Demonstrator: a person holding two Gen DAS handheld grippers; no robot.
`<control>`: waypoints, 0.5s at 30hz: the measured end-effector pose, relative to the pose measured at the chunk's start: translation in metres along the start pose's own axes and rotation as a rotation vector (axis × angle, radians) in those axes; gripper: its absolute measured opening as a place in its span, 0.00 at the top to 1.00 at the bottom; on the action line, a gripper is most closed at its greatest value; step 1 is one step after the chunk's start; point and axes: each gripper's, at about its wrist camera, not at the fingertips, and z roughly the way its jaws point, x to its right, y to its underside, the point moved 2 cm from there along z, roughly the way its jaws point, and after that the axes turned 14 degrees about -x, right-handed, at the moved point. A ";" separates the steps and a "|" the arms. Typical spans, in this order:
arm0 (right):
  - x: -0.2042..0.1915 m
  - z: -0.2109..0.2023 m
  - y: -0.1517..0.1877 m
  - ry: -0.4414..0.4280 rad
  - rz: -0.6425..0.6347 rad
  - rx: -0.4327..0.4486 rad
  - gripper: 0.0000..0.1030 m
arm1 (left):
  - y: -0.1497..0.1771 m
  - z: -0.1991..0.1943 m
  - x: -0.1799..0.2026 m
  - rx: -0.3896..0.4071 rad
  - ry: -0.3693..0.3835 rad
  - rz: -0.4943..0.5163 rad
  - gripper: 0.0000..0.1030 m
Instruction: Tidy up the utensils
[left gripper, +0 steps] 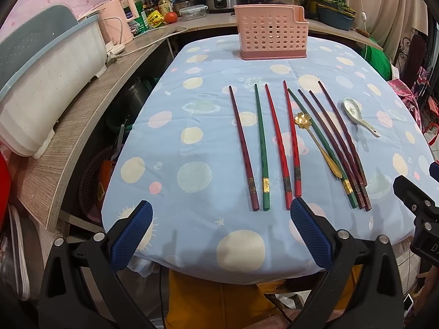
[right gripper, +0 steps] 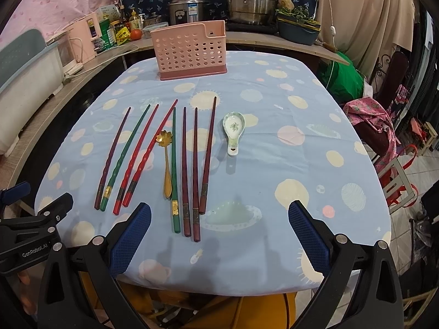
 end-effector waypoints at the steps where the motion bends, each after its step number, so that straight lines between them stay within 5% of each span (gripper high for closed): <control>1: 0.000 0.000 0.000 0.001 0.000 0.000 0.07 | 0.000 0.000 0.000 0.000 0.000 0.000 0.07; 15: -0.001 -0.001 0.002 0.001 -0.001 0.002 0.07 | 0.002 0.000 -0.001 0.004 0.004 0.002 0.07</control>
